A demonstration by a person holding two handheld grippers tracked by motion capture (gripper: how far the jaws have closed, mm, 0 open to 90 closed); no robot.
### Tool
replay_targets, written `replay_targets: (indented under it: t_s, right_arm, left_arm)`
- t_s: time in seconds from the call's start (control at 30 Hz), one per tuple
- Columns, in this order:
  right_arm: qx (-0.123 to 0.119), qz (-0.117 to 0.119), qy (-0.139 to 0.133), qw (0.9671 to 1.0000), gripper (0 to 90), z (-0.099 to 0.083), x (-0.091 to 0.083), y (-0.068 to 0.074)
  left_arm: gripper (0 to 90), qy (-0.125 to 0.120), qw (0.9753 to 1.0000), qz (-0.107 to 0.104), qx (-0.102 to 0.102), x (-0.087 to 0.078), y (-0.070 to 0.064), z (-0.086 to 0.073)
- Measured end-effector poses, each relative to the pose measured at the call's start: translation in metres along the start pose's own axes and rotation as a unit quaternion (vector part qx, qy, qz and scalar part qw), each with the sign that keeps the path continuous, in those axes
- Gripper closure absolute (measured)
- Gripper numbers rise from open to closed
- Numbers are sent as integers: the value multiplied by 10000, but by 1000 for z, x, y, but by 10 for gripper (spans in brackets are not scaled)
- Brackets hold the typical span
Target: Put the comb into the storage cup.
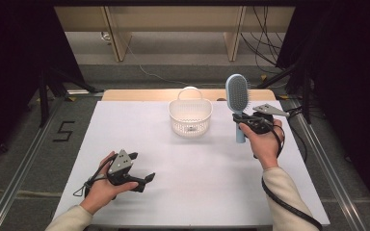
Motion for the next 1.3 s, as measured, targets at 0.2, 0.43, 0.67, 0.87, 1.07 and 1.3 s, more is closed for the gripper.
replay_targets:
  t_s: [0.2,0.43,0.67,0.87,1.07,1.3]
  right_arm:
    - [14,-3,-42,10000,706,1,-1,1]
    - [22,18,-58,10000,706,2,-1,2]
    - [5,45,-80,10000,706,3,-1,6]
    - [1,46,-101,9999,706,4,-1,7]
    - [-10,59,-122,9999,706,5,-2,8]
    - [-32,80,-127,9999,706,5,-1,11]
  left_arm:
    - [16,1,10000,-3,-1,0,0,0]
    - [16,1,10000,-1,-2,0,0,0]
    - [16,-1,10000,-3,-2,0,0,0]
    - [16,-1,10000,1,-2,0,0,0]
    - [16,2,10000,1,-2,0,0,0]
    - [16,-1,10000,3,-7,0,0,0]
Point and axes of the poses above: each handheld gripper's, and its own axes: x roughly forward along the jaws, z roughly out of its top, y roughly to its left, the point moved 6 cm from there along x, roughly forward along the jaws, and after that the axes turned 13 degrees about -z, right-handed, at the moved point
